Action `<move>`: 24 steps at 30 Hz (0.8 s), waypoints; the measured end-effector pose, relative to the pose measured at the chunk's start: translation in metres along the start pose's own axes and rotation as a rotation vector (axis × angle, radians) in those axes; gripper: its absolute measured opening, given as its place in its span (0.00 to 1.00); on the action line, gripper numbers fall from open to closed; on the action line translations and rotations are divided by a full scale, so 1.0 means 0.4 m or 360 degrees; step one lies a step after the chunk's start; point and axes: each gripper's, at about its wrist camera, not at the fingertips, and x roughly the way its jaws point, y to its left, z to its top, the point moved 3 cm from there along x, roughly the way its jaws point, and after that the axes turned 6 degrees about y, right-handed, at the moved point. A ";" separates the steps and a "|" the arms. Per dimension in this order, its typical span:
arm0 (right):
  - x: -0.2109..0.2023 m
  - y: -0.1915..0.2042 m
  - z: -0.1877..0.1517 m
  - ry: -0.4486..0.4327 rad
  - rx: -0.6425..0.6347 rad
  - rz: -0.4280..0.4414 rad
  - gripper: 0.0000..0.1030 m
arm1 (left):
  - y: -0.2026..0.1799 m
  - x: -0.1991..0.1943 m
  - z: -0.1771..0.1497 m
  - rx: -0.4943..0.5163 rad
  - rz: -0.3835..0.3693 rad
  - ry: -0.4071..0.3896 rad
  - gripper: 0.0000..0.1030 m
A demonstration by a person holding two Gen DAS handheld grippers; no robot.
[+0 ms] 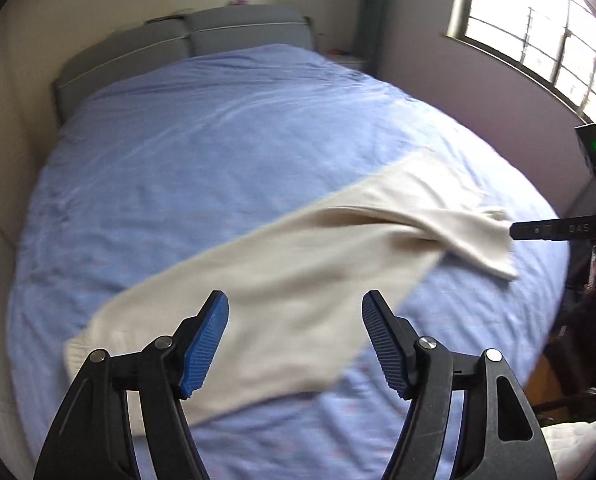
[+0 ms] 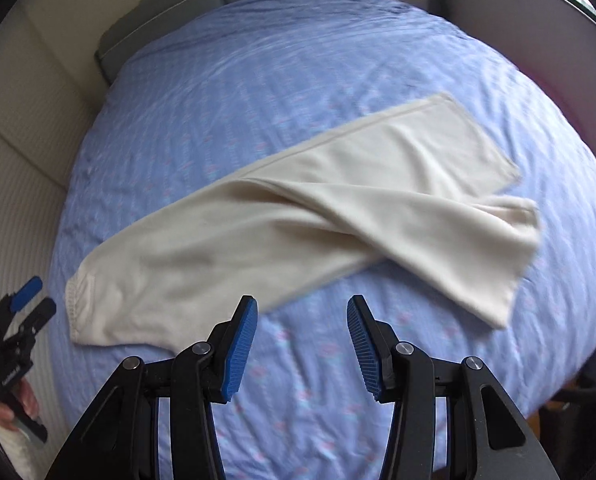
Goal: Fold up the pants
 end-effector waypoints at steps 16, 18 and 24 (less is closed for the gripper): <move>0.070 -0.635 -0.095 0.0227 0.0293 0.0220 0.47 | -0.620 0.228 0.078 -0.0158 -0.0047 0.0188 0.70; 0.118 -0.666 -0.103 0.0311 0.0318 0.0276 0.47 | -0.657 0.264 0.071 -0.0163 -0.0019 0.0239 0.70; 0.262 -0.691 -0.122 0.0500 0.0443 0.0461 0.47 | -0.731 0.357 0.049 -0.0095 0.0079 0.0435 0.70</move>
